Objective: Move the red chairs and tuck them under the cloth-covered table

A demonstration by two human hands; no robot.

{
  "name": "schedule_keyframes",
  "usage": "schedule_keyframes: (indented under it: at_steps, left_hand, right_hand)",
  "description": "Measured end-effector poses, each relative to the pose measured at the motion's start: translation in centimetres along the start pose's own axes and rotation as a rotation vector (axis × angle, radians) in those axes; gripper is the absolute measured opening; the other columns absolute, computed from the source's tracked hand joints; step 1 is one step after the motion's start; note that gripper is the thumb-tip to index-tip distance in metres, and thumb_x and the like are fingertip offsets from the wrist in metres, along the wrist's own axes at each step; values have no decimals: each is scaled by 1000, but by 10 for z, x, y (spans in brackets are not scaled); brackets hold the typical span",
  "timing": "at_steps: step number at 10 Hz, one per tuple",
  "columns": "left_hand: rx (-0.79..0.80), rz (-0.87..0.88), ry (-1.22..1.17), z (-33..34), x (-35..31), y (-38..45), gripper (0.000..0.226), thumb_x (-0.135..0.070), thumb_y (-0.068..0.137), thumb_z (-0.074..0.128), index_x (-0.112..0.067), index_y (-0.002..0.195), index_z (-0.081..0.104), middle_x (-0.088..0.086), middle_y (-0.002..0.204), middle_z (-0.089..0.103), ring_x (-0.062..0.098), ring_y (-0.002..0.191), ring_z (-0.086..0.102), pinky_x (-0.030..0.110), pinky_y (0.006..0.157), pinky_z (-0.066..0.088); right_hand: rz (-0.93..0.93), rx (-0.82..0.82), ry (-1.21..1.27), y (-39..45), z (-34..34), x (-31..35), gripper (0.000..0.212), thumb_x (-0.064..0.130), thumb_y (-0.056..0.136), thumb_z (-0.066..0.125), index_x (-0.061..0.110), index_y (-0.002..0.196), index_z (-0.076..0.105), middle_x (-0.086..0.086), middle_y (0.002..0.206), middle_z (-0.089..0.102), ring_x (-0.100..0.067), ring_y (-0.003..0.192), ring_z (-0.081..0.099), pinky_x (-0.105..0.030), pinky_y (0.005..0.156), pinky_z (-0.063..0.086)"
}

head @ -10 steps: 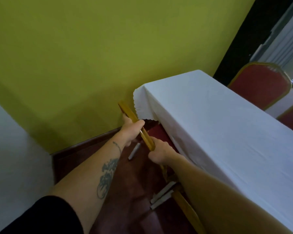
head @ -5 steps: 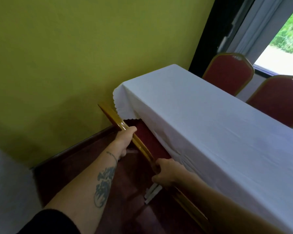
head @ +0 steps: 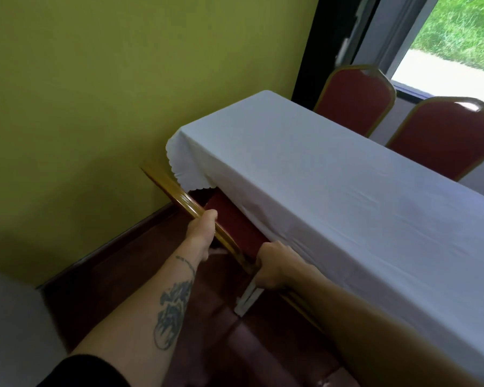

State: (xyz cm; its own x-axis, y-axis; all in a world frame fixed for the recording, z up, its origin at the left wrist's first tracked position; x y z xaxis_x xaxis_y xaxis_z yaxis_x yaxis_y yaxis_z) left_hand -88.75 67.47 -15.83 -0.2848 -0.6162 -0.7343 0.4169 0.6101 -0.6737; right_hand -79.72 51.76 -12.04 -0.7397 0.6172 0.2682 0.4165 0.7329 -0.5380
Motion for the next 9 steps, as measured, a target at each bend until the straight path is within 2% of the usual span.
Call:
schedule_keyframes:
  at_steps: [1,2,3,4,5,6,7,8,9]
  left_hand:
    - [-15,8,10,1,-3,4,17,-25,86,52,-11,95,55,16,101,64,34,96,67,53,55,62]
    - [-39,6,6,2,-4,3,29,-28,86,52,-10,107,59,18,108,66,35,98,67,55,56,62]
    - [-36,-4,17,2,-5,1,30,-30,87,53,-11,109,61,18,112,67,35,98,68,52,54,62]
    - [-157,5,108,-4,-6,-7,64,-36,73,59,-6,130,60,18,121,69,37,103,69,52,67,64]
    - [-417,192,312,-9,-17,-24,78,-29,76,68,-5,145,40,19,140,54,39,118,60,47,89,53]
    - [-573,388,558,-9,-34,-44,90,-25,83,72,-1,153,21,19,156,29,41,132,47,52,99,50]
    - [-603,516,684,-2,-53,-62,89,-19,87,65,-10,158,12,19,167,5,44,148,24,58,116,34]
    - [-494,609,808,28,-85,-89,85,-13,87,56,-13,160,12,14,169,-3,41,153,12,56,122,21]
    - [-448,667,917,70,-127,-119,77,-22,85,56,-10,154,25,14,164,16,38,146,28,51,115,34]
  right_hand:
    - [16,-17,21,6,-6,-6,9,20,78,76,12,77,71,-5,81,69,-22,68,68,-32,51,55]
    - [33,-25,19,12,-11,-12,10,20,76,75,11,77,71,-6,81,69,-23,68,68,-34,54,58]
    - [43,-45,0,13,-14,-16,12,20,74,72,13,71,62,-6,80,64,-23,65,63,-33,49,51]
    - [12,-56,-41,12,-14,-15,15,24,78,71,15,76,59,-5,82,62,-22,67,61,-32,51,47]
    - [-22,-77,-23,7,-16,-16,21,36,83,70,16,90,66,-4,89,67,-21,75,66,-38,65,59]
    - [-39,-157,66,-3,-33,-22,38,39,88,66,12,115,71,-9,110,73,-25,96,70,-44,88,60]
    - [-38,-229,111,-18,-69,-31,55,38,94,63,11,142,59,-11,136,65,-30,119,63,-40,99,53]
    - [-49,-309,131,-31,-113,-45,57,38,94,62,13,146,55,-11,139,63,-29,124,60,-41,101,51]
    - [-12,-424,142,-43,-166,-64,59,36,91,62,16,147,54,-11,142,60,-30,127,57,-41,102,49]
Point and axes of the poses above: each hand's wrist, its own y-axis towards the middle knuckle, its own z-axis out of the palm, x = y × z, the point moved 4 cm from there along y, towards the middle knuckle
